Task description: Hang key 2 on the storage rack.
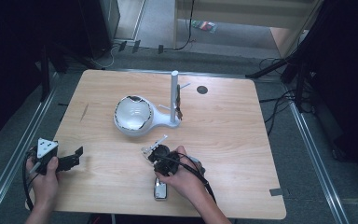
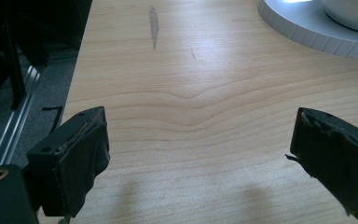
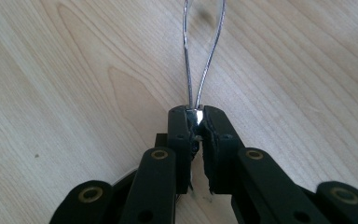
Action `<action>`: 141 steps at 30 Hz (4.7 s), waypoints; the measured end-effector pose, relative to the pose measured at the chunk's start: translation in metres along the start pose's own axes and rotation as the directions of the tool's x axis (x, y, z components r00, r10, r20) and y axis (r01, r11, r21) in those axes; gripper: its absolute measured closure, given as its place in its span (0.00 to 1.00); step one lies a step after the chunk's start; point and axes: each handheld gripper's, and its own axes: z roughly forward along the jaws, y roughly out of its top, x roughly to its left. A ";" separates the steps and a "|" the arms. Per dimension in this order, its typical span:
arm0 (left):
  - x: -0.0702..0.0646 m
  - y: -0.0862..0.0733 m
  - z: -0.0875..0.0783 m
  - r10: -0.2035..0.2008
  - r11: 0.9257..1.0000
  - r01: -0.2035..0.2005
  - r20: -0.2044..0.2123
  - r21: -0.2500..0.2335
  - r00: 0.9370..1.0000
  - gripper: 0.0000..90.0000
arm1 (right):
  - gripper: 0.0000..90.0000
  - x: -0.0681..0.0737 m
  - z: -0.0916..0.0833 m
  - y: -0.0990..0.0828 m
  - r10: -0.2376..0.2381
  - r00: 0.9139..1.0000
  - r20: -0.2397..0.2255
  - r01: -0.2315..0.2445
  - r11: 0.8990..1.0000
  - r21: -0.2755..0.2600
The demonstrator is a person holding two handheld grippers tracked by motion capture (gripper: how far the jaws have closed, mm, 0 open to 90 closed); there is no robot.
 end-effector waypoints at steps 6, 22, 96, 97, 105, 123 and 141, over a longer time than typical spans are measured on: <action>0.000 0.000 0.000 0.000 1.000 0.000 0.000 0.001 1.000 0.05 | 0.92 0.000 -0.004 0.000 0.005 1.000 0.002 -0.005 1.000 -0.025; -0.001 0.000 0.000 0.000 1.000 0.000 -0.003 0.000 1.000 0.05 | 0.92 -0.005 -0.021 0.000 0.015 1.000 0.011 -0.013 0.992 -0.123; -0.001 0.000 0.000 0.003 1.000 -0.003 -0.003 0.009 1.000 0.05 | 0.92 -0.021 -0.103 -0.022 0.269 0.923 0.274 0.001 0.712 -0.702; -0.001 0.000 0.000 0.003 1.000 -0.003 -0.002 0.009 1.000 0.05 | 0.92 -0.021 -0.102 -0.022 0.271 0.922 0.278 0.001 0.713 -0.701; -0.001 0.000 0.001 0.003 1.000 -0.003 -0.005 0.009 1.000 0.05 | 0.92 -0.026 -0.095 -0.021 0.282 0.912 0.299 0.000 0.728 -0.686; 0.001 0.000 0.000 -0.009 1.000 0.009 0.002 0.002 1.000 0.05 | 0.92 -0.041 -0.066 -0.017 0.296 0.895 0.334 -0.025 0.781 -0.624; 0.001 0.000 0.000 -0.008 1.000 0.008 0.001 0.002 1.000 0.05 | 0.92 -0.053 -0.051 -0.014 0.314 0.890 0.331 -0.059 0.799 -0.599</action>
